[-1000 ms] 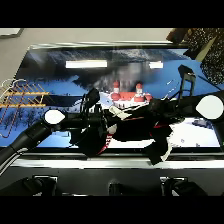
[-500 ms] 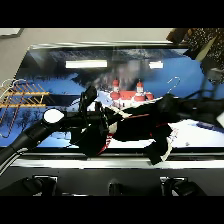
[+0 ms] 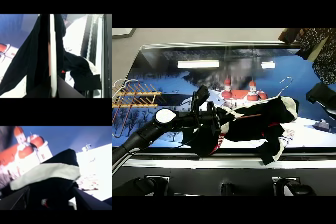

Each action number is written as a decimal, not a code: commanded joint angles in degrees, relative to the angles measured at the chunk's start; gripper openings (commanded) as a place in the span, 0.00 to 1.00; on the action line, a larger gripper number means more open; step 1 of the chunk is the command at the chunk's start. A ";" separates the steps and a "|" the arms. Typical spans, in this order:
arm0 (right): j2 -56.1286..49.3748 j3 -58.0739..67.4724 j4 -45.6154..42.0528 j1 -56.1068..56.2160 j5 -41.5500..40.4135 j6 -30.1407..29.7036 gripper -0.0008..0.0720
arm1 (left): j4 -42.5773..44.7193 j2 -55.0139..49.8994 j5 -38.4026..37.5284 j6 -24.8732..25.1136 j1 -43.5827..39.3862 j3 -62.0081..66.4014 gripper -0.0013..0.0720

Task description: Fold the clothes and pants, and hang the long-sleeved shirts on hangers.

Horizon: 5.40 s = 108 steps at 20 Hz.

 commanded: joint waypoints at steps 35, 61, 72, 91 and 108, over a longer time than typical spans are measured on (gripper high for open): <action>-11.56 0.07 26.34 -5.20 8.35 -96.28 0.06 | 0.07 0.02 7.41 -19.12 2.49 0.02 0.78; -12.02 0.02 26.60 -5.20 3.67 -81.96 0.07 | 53.40 -15.98 35.34 -90.36 -16.81 2.64 0.71; -11.96 0.04 26.82 -5.14 5.01 -79.01 0.07 | 53.37 -19.23 33.38 -101.90 -12.11 6.62 0.07; -10.23 0.13 4.96 9.77 -2.54 -53.99 0.06 | 48.41 -16.92 -8.37 -91.12 6.34 29.09 0.07; -16.39 0.13 -11.26 27.43 2.67 -44.92 0.06 | 46.45 -19.58 -12.68 -85.55 14.08 29.57 0.07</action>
